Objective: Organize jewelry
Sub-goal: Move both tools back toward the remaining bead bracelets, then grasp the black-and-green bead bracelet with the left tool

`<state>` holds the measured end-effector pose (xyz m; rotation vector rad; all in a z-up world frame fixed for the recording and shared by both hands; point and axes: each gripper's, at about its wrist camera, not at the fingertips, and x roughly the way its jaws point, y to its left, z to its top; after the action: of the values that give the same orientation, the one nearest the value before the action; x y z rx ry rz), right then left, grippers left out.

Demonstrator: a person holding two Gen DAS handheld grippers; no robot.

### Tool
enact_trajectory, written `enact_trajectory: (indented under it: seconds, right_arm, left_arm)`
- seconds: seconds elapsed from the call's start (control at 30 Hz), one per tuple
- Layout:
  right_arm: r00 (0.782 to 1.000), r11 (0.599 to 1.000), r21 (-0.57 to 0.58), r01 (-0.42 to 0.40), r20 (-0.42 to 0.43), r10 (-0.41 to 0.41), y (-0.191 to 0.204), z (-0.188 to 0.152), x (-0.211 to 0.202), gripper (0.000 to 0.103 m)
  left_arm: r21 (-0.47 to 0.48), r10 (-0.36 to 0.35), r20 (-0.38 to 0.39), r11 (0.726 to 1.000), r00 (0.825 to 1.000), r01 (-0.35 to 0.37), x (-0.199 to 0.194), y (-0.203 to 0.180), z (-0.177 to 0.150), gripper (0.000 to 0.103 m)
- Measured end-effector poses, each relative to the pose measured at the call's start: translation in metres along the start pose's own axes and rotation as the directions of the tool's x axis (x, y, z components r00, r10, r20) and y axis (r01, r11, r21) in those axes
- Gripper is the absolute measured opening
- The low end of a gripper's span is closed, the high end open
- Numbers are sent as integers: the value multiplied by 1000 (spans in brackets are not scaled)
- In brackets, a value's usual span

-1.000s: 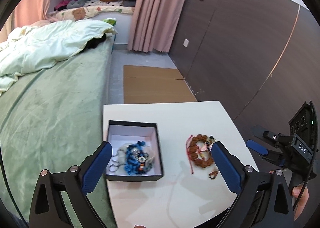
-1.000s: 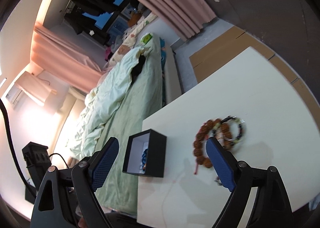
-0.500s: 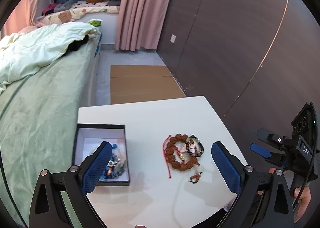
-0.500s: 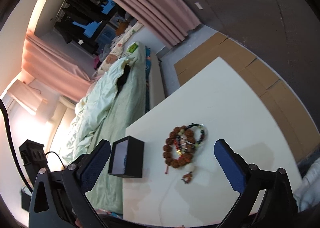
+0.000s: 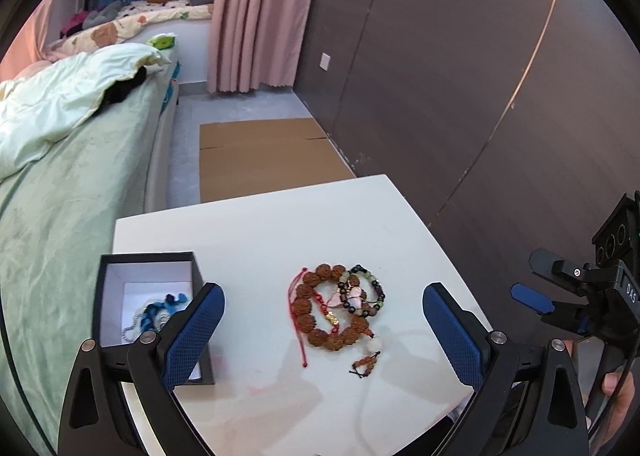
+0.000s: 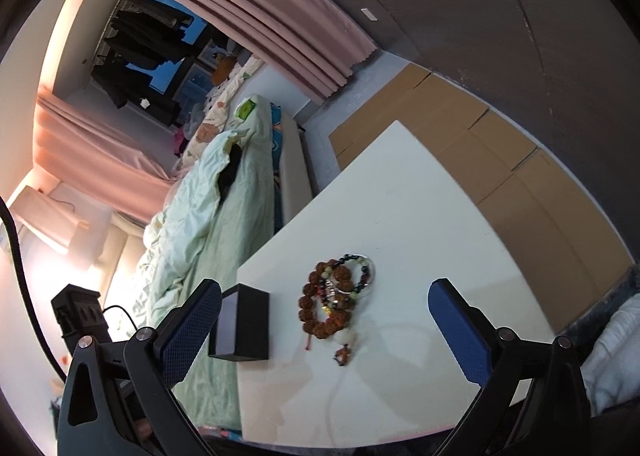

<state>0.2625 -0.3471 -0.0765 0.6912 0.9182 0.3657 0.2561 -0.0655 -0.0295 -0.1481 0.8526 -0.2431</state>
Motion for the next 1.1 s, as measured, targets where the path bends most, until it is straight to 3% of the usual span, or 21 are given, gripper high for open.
enact_trajectory:
  seconds: [0.1,0.33,0.4,0.67,0.87,0.93,1.1]
  right_arm:
    - [1000,1000,14,28,-3,-28,-5,0,1,103]
    - [997,995,71,76,-31,-74,-26,1,8,100]
    - [997,994,84,69,-48,-65,-29,0,12,88]
    - [992,988,139,61,-116,-45,-39,-5,36,65]
    - [991,983,165,78,-123,-58,-42,-5,46,62]
    - [991,982,170,79,-124,-58,-43,-6,49,56]
    - [988,979,181,91,-142,-65,-47,-7,54,56]
  left_arm:
    - [14,-16,-12,1000,1000,16,8,-3,1,96]
    - [-8,-75,-102,997,992,74,35,0,11,74]
    - [-16,-80,-118,997,990,79,41,1,14,68]
    - [-40,-128,-188,992,974,123,71,9,12,41]
    - [-48,-184,-230,983,956,178,92,1,7,37]
    - [-58,-183,-245,983,952,174,99,-1,5,29]
    - [-93,-194,-284,980,939,175,116,-2,-3,28]
